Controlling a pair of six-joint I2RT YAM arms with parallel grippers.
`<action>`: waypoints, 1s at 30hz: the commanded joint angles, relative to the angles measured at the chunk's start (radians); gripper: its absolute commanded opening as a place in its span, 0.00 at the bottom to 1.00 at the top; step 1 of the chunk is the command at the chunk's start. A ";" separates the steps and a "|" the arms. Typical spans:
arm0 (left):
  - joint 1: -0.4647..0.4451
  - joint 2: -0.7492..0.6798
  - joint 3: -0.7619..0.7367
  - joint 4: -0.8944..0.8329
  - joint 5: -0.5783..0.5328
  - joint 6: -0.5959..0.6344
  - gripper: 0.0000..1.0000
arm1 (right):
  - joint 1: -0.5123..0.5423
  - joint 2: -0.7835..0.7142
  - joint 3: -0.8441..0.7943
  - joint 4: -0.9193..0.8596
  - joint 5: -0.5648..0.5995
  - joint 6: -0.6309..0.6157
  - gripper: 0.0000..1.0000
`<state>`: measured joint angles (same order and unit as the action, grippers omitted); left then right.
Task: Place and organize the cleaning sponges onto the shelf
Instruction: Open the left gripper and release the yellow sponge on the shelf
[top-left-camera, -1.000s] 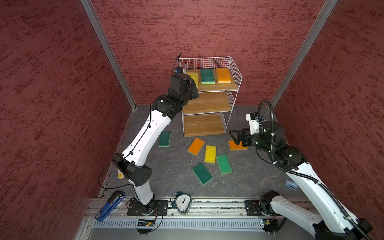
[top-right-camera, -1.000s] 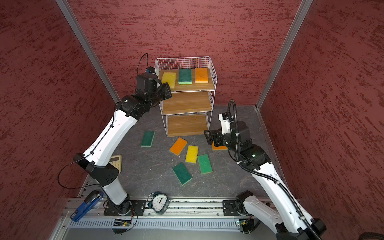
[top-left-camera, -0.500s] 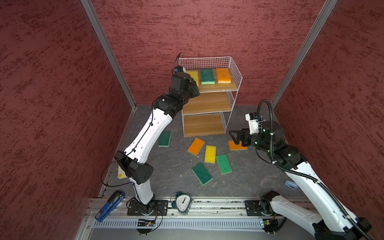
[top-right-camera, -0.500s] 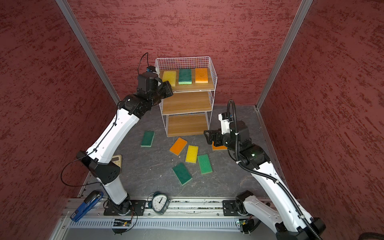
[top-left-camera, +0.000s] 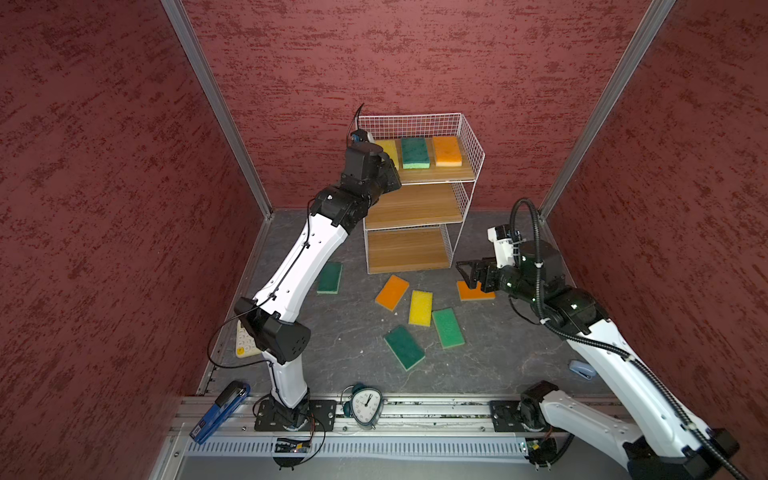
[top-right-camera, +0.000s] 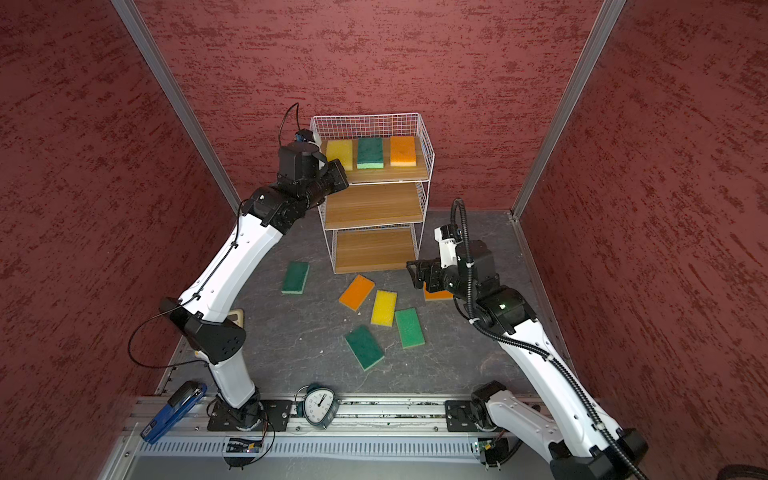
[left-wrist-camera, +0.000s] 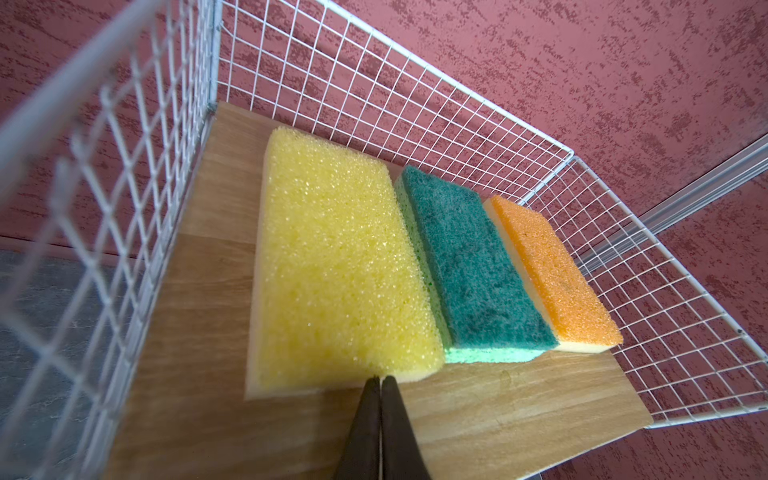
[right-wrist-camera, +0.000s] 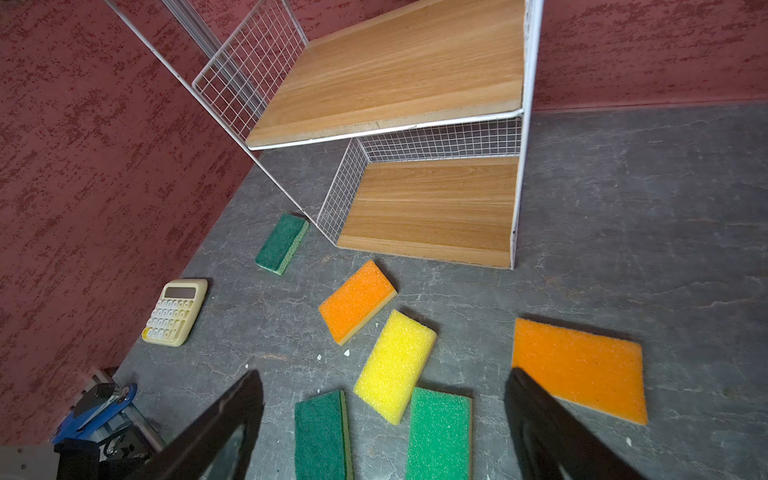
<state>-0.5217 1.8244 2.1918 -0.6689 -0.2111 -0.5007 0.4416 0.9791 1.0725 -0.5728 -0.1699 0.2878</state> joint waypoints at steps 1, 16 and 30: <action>0.009 0.023 0.013 -0.021 -0.020 0.004 0.07 | 0.006 0.001 -0.009 0.015 0.025 -0.021 0.92; 0.018 0.034 0.013 -0.014 -0.033 0.017 0.07 | 0.006 0.018 -0.003 0.018 0.024 -0.016 0.92; 0.018 0.020 0.007 -0.019 0.019 0.037 0.09 | 0.006 0.021 0.007 0.016 0.027 -0.006 0.92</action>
<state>-0.5106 1.8317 2.1956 -0.6552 -0.2008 -0.4900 0.4416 1.0016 1.0725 -0.5728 -0.1665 0.2874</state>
